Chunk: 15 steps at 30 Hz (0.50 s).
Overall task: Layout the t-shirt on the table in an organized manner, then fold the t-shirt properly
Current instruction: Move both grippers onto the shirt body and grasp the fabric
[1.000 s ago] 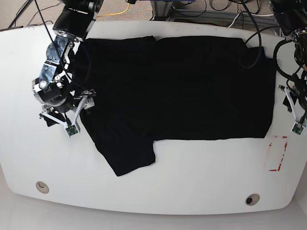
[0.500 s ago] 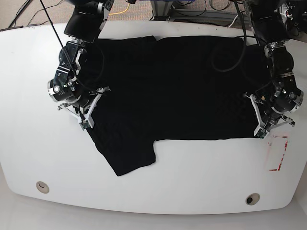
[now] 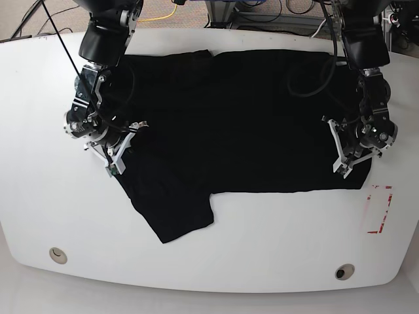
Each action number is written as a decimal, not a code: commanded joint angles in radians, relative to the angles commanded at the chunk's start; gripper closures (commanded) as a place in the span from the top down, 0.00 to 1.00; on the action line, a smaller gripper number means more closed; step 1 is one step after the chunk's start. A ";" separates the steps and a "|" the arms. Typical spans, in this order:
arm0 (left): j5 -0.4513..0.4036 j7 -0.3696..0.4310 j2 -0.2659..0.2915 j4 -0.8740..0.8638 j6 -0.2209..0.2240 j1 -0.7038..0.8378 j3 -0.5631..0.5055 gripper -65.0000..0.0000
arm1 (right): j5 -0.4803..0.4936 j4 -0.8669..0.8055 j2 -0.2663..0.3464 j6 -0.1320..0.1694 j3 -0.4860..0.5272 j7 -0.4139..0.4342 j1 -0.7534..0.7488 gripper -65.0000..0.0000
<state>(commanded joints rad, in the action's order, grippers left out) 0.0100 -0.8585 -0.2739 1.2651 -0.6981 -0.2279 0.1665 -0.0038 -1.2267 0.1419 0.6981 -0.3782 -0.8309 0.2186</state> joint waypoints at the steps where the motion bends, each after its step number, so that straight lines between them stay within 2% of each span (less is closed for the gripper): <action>1: 0.000 0.025 0.000 -0.032 0.000 -0.018 -0.014 0.03 | 0.000 0.032 0.012 0.000 0.000 0.020 0.018 0.03; 8: 0.000 0.146 -0.002 -0.290 0.000 -0.173 -0.114 0.03 | 0.000 0.259 0.077 0.000 0.000 0.157 0.133 0.04; 15: 0.000 0.262 0.000 -0.420 0.000 -0.264 -0.146 0.03 | -0.006 0.405 0.104 0.000 0.002 0.295 0.222 0.04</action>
<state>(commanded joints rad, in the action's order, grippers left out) 0.0100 -0.5961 -0.2739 0.8447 -0.6981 -0.4918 0.0207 -0.0100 -0.8216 0.2463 0.6981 -0.3767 -0.5363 0.4411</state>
